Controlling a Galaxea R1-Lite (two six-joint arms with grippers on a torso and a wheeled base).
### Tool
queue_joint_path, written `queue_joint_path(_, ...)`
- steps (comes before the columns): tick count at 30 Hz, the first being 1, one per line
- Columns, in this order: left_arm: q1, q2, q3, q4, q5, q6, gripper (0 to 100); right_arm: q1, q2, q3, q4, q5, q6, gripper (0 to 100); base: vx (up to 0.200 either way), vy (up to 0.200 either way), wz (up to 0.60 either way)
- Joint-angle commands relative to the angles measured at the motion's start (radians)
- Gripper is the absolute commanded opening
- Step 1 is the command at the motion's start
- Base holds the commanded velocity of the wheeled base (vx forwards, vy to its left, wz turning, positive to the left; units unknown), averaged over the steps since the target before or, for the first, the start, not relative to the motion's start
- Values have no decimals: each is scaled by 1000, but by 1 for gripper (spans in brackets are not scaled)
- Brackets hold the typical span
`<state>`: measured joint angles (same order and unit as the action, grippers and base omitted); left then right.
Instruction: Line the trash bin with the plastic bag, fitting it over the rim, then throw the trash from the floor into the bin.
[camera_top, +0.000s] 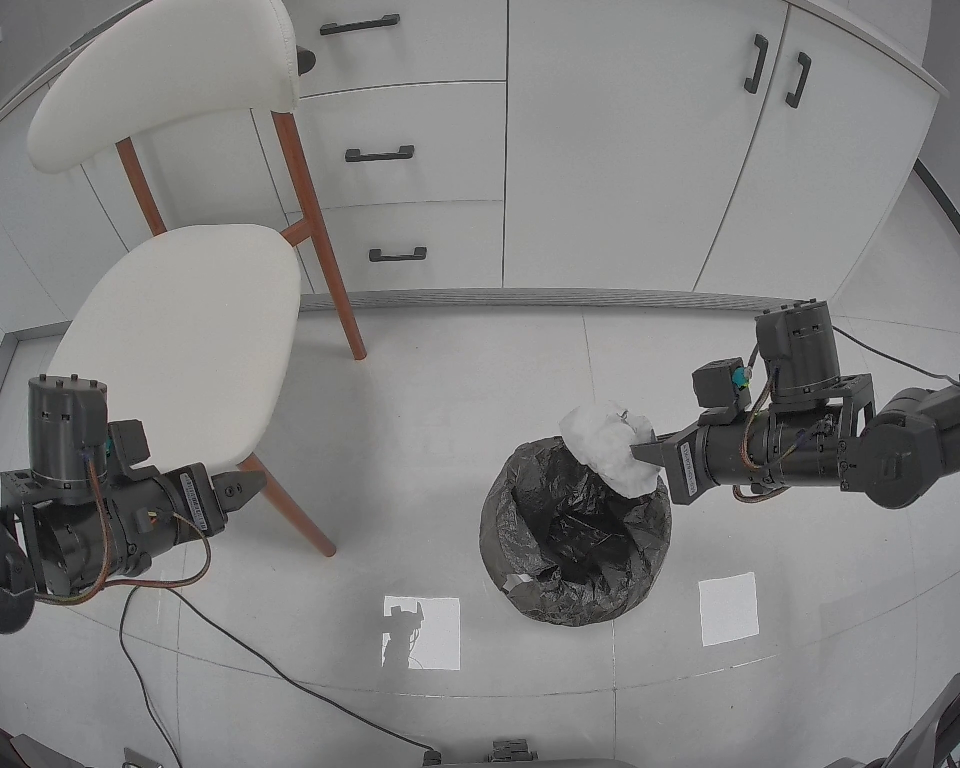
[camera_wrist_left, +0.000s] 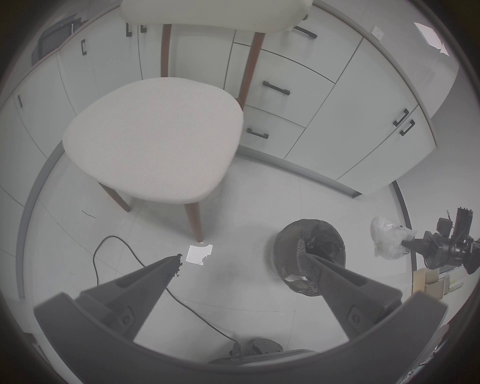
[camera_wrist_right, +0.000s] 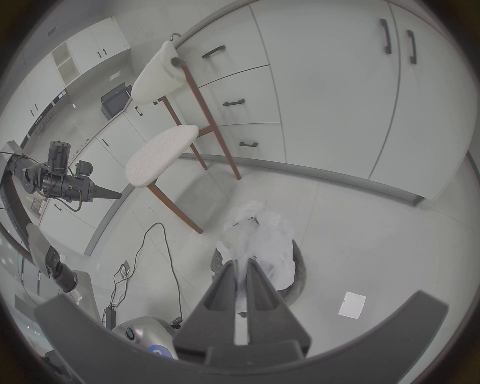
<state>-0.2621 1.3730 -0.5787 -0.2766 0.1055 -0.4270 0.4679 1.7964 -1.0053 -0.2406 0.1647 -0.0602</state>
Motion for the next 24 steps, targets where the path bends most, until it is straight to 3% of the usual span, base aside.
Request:
queue_joint_path(1, 1, -2, 2, 0, 0, -2, 100, -5, 38, 2, -11, -1, -1, 0, 0, 0, 0)
queue_joint_path(2, 1, -3, 2, 0, 0, -2, 100, -6, 46, 1, -17, -1, 0, 100, 0, 0, 0)
queue_joint_path(21, 9, -6, -18, -6, 3, 8, 100, -26, 40, -7, -52, -2, 5, 100, 0, 0, 0)
queue_joint_path(24, 11, -81, -39, -3, 34, 116, 100, -31, -48, 28, -52, -85, 7, 100, 0, 0, 0)
